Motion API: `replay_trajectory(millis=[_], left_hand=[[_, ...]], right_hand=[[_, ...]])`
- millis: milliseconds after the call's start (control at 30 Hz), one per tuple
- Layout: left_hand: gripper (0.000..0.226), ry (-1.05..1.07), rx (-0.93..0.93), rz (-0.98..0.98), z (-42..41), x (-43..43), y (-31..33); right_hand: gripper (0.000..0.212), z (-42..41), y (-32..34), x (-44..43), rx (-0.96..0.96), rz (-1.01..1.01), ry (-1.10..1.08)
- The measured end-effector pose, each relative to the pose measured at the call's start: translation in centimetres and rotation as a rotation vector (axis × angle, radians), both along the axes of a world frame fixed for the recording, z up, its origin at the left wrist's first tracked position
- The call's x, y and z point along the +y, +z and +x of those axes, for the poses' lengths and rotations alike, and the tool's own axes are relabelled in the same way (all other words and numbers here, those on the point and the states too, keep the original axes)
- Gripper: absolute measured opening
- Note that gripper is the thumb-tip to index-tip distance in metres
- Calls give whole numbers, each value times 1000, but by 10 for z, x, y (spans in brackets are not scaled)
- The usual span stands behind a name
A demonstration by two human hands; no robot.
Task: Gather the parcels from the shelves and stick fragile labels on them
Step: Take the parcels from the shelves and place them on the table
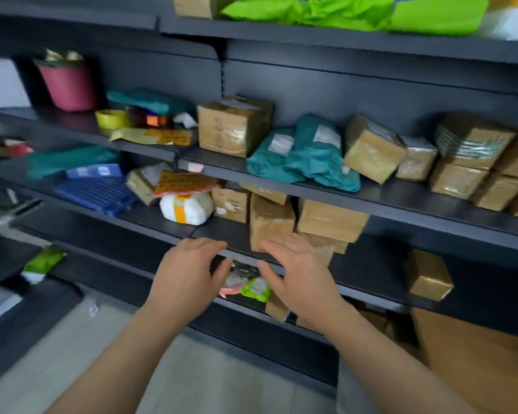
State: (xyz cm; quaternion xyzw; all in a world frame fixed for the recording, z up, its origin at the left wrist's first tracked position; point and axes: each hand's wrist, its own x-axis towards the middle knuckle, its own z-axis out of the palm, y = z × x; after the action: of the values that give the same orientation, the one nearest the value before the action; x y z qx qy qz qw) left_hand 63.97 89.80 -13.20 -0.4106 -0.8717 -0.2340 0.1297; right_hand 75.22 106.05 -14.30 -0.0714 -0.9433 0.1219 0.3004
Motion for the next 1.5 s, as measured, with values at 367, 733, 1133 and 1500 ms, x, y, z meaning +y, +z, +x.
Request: replay_trajectory(millis=[367, 733, 1133, 1500], left_hand=[[32, 347, 30, 5, -139, -205, 22], [35, 794, 95, -6, -244, -404, 44], [35, 1218, 192, -28, -367, -574, 80], [44, 1459, 168, -55, -456, -748, 87]], right_hand=[[34, -209, 14, -179, 31, -41, 348], [34, -393, 42, -371, 19, -48, 758], [41, -592, 84, -563, 44, 7, 1127], [42, -717, 103, -749, 65, 39, 1284]])
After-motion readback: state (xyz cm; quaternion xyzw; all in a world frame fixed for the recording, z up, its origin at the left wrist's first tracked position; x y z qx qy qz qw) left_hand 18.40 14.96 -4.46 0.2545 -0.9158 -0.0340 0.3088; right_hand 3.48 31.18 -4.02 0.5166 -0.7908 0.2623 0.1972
